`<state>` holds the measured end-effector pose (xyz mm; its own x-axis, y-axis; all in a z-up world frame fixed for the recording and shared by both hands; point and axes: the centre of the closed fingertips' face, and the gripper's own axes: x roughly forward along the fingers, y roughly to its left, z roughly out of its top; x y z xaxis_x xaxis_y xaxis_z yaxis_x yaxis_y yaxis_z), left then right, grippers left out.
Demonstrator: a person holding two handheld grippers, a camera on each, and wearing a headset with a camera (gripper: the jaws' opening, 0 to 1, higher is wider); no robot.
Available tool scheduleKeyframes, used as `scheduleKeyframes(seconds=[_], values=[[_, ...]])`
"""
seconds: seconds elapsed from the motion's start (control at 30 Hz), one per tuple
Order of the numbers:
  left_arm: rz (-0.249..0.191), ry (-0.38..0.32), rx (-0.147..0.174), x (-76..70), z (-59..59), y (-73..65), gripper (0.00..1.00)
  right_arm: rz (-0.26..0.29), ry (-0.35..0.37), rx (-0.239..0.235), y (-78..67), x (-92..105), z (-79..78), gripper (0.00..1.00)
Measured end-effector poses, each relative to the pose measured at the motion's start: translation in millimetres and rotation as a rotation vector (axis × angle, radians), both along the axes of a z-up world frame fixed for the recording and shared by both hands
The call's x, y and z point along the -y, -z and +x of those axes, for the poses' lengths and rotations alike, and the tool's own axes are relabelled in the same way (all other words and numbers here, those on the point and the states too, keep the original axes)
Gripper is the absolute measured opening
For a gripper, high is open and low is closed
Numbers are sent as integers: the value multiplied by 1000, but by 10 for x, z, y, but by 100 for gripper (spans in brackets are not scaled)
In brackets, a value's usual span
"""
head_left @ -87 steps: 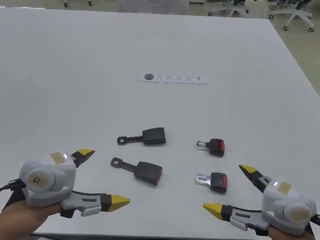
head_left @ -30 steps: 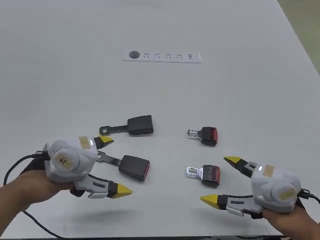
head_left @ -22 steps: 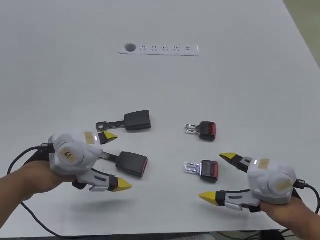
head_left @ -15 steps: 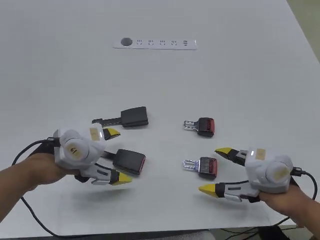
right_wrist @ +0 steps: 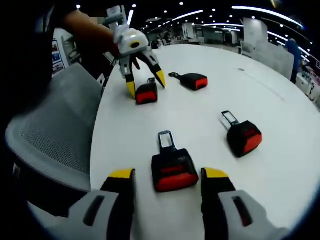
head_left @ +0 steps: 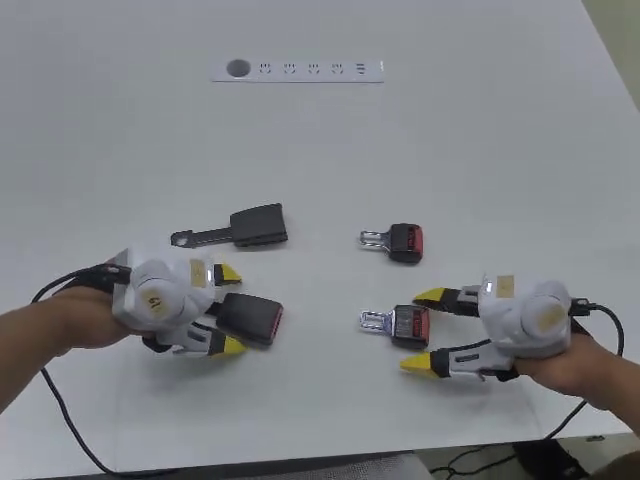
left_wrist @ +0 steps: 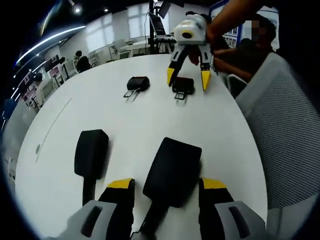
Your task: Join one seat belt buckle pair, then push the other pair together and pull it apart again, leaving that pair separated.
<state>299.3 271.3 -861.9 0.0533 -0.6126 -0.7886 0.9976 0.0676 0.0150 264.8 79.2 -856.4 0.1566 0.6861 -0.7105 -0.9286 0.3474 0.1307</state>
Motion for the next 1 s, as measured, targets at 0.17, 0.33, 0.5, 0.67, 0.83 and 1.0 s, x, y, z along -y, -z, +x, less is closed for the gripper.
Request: scheduleKeyframes(seconds=[0.17, 0.33, 0.5, 0.67, 0.83, 1.0], values=[[1, 39, -17, 27, -47, -4, 41, -22, -51, -1, 5, 17, 5, 46], [12, -2, -13, 19, -17, 0, 38, -32, -64, -13, 20, 26, 51, 37], [2, -38, -2, 19, -17, -10, 36, -61, -114, -18, 26, 33, 40, 35], [5, -43, -1, 22, -20, -16, 35, -64, -94, -64, 23, 28, 63, 35], [14, -34, -2, 20, -23, -13, 35, -99, -127, -51, 32, 21, 51, 34], [23, -32, -3, 20, -27, -12, 35, -99, -135, -36, 40, -64, 75, 34]])
